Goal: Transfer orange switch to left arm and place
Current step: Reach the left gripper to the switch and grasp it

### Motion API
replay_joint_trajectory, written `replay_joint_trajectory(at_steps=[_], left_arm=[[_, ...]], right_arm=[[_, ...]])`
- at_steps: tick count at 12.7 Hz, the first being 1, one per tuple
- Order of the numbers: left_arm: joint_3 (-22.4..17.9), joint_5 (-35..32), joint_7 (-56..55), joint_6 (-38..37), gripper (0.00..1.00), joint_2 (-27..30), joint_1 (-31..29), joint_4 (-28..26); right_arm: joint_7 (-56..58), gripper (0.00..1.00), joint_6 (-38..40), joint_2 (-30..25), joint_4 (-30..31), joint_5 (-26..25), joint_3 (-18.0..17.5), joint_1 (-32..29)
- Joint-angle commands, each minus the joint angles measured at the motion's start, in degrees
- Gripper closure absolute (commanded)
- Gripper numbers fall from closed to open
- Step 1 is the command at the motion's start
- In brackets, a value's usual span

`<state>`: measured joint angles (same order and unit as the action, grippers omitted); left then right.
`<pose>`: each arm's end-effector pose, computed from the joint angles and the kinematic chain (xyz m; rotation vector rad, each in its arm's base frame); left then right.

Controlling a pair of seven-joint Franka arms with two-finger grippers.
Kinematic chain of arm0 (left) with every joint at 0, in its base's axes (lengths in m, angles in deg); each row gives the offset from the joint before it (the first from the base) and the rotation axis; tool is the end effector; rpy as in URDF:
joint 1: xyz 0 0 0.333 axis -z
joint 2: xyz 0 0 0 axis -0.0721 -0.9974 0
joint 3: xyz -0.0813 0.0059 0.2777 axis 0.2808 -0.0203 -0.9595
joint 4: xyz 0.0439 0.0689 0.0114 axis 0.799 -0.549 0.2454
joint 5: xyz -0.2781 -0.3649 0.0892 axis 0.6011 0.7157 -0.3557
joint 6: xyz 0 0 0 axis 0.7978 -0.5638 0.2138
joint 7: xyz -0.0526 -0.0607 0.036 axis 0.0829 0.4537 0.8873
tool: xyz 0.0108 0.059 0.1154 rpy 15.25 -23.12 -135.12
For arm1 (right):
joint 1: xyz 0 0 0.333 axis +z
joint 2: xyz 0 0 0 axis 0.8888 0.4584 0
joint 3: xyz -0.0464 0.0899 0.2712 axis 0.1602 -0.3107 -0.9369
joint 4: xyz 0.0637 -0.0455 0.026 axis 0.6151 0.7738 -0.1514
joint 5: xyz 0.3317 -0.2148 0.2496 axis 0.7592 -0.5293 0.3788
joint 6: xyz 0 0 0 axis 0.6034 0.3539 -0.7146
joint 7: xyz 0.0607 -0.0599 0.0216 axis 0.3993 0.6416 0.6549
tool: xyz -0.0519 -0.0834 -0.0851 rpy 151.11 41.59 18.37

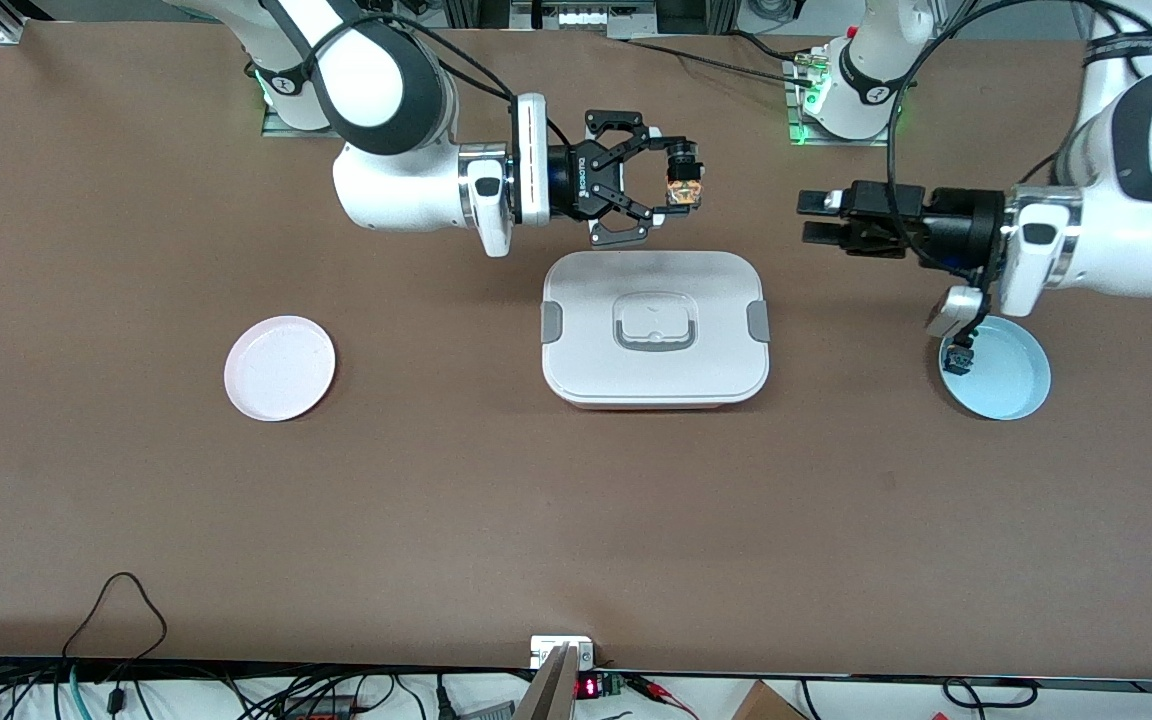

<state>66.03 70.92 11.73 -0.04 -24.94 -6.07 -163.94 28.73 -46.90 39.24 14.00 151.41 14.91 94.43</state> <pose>0.6322 -0.1651 0.4443 1.8230 0.0463 -0.3628 0.5257 0.5394 0.3847 -1.2927 -0.9897 -0.9583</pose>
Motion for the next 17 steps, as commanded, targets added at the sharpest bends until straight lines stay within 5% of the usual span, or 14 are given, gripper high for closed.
replay_joint_trajectory(at_steps=[1, 8, 9, 12, 17], left_arm=[[3.0, 4.7, 4.2, 5.5, 0.0, 3.4, -0.3, -6.3], [9.5, 15.8, 9.1, 9.9, 0.04, 4.3, -0.4, -14.6], [9.7, 17.0, 9.2, 9.9, 0.1, 4.5, -0.2, -14.7], [12.6, 19.4, 9.1, 9.9, 0.49, 4.5, -1.0, -14.8], [12.6, 19.4, 9.2, 6.4, 0.77, 4.6, -2.1, -14.7]], right_arm=[[1.6, 1.0, -0.5, 0.9, -1.5, 1.7, 0.3, 0.7], [1.4, 1.0, -0.5, 0.9, -1.5, 1.8, 0.3, 0.5], [1.3, 1.0, -0.5, 0.9, -1.5, 1.7, 0.3, 0.5], [1.3, 1.0, -0.4, 0.9, -1.4, 1.8, 0.3, 0.5], [1.3, 1.0, -0.5, 0.9, -1.4, 1.8, 0.4, 0.4]])
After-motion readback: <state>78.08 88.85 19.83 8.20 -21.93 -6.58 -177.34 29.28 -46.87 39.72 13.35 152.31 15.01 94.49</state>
